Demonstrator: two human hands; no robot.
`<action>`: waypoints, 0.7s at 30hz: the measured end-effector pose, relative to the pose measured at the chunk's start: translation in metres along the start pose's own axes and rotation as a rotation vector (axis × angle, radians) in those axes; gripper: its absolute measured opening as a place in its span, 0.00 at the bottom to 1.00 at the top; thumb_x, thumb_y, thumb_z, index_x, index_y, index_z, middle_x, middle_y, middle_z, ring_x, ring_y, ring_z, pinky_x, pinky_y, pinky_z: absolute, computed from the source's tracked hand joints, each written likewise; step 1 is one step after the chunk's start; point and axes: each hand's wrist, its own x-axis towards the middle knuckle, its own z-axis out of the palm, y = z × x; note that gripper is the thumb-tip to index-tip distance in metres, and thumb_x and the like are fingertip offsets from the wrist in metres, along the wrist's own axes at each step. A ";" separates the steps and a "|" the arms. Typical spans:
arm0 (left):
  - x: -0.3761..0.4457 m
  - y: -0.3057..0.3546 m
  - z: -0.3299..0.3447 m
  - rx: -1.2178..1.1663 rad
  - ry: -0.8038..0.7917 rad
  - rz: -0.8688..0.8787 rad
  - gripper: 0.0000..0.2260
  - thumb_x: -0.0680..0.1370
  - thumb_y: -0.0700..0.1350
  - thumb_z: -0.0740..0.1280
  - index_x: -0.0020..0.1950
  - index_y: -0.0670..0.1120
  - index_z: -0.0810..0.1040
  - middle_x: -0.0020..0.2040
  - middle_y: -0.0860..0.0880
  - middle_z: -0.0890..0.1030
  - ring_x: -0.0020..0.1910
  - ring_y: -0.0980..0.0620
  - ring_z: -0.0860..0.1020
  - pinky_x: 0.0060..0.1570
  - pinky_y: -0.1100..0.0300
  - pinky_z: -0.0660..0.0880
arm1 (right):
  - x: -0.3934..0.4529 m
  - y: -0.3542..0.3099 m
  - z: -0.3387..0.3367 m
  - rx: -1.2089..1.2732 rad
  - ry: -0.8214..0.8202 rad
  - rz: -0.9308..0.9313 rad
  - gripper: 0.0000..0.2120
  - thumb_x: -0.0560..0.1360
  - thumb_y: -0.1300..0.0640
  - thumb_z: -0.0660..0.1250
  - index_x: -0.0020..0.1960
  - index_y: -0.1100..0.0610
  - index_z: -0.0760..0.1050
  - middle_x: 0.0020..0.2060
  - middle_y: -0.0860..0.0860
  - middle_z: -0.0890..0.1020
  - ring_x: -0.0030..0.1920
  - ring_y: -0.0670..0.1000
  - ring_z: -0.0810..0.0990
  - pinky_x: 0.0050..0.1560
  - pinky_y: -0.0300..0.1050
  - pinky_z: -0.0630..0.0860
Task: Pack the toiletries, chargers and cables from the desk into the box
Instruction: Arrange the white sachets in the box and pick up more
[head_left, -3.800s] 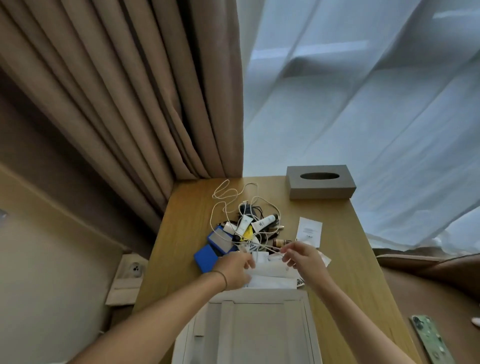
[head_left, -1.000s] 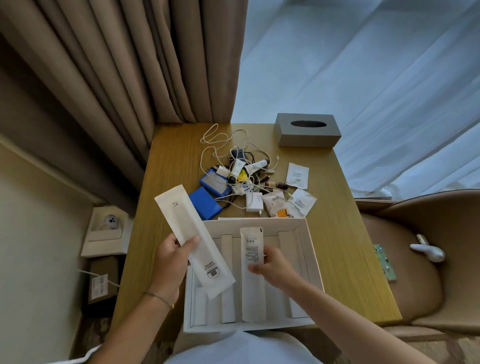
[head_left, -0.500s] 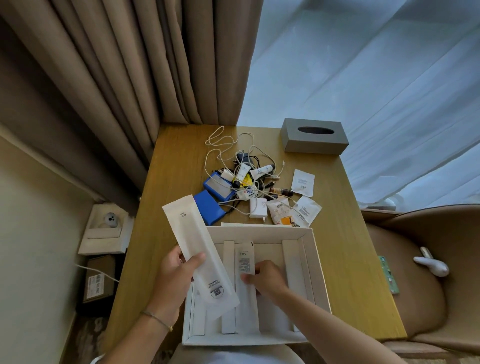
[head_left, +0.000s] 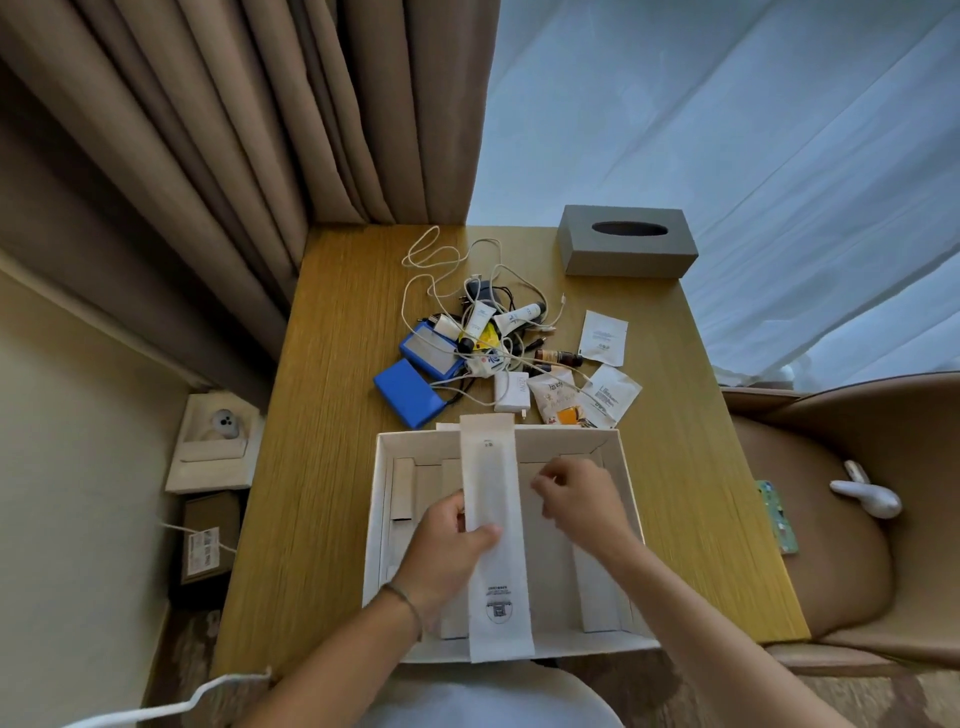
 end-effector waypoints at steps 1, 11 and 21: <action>0.005 -0.003 0.006 0.040 -0.012 -0.002 0.09 0.79 0.43 0.69 0.55 0.56 0.76 0.50 0.54 0.83 0.48 0.57 0.82 0.34 0.69 0.77 | -0.003 -0.001 -0.011 0.048 0.031 -0.007 0.08 0.78 0.54 0.67 0.41 0.51 0.82 0.27 0.49 0.83 0.25 0.42 0.78 0.31 0.43 0.75; 0.064 -0.040 0.051 0.293 -0.002 -0.145 0.05 0.78 0.41 0.71 0.50 0.51 0.80 0.47 0.50 0.84 0.48 0.50 0.82 0.49 0.54 0.81 | -0.025 -0.008 -0.045 0.274 0.071 -0.075 0.09 0.78 0.60 0.68 0.41 0.52 0.82 0.30 0.51 0.84 0.30 0.45 0.79 0.39 0.51 0.80; 0.082 -0.055 0.064 0.792 0.147 -0.090 0.04 0.73 0.42 0.70 0.45 0.51 0.80 0.43 0.53 0.81 0.41 0.53 0.79 0.40 0.62 0.76 | -0.016 0.001 -0.062 0.351 0.093 -0.084 0.09 0.78 0.62 0.66 0.43 0.54 0.82 0.31 0.52 0.84 0.32 0.47 0.80 0.40 0.54 0.80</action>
